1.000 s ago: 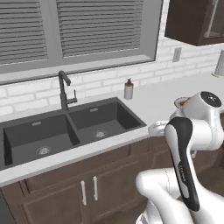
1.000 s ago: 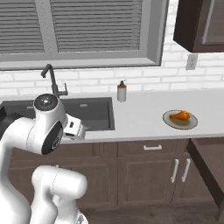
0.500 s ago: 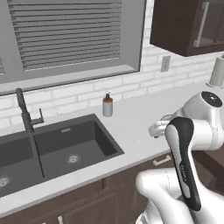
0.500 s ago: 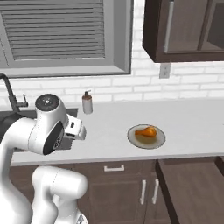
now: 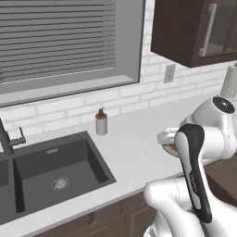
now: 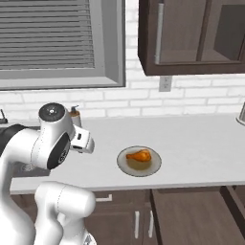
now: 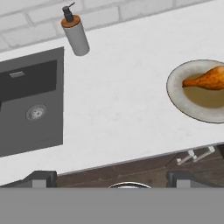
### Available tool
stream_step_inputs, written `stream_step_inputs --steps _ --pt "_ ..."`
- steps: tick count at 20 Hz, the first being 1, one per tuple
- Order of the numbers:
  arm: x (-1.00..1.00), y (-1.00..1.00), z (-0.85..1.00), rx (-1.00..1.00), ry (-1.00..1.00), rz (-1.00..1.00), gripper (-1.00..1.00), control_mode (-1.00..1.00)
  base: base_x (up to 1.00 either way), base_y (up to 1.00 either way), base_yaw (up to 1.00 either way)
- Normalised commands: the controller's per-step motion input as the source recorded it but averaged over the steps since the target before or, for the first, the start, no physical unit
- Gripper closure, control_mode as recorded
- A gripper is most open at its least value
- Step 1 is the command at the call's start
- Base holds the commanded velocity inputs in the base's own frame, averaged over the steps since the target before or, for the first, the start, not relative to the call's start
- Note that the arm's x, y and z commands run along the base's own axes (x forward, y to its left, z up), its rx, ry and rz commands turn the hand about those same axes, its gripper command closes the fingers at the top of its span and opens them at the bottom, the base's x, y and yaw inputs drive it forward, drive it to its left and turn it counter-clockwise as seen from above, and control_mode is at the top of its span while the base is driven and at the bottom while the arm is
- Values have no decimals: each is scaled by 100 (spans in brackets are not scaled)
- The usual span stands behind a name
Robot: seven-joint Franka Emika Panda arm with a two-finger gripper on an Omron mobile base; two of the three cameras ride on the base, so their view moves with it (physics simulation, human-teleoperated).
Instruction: Pick up the knife from the drawer and place it on the cutting board. Then place the meat from the plate to the cutting board.
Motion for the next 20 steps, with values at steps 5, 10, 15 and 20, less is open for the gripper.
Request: stream_step_inputs --steps 5,10,15,20 --pt "9 -12 -7 0 0 -3 -100 -100 25 -24 0" --pt "32 -40 -23 0 -5 -17 -100 -100 0 0 0" --pt "44 -60 -30 0 -1 -33 -100 -100 0 0 0" --pt "62 -96 -19 1 18 -47 -100 -100 0 0 0"
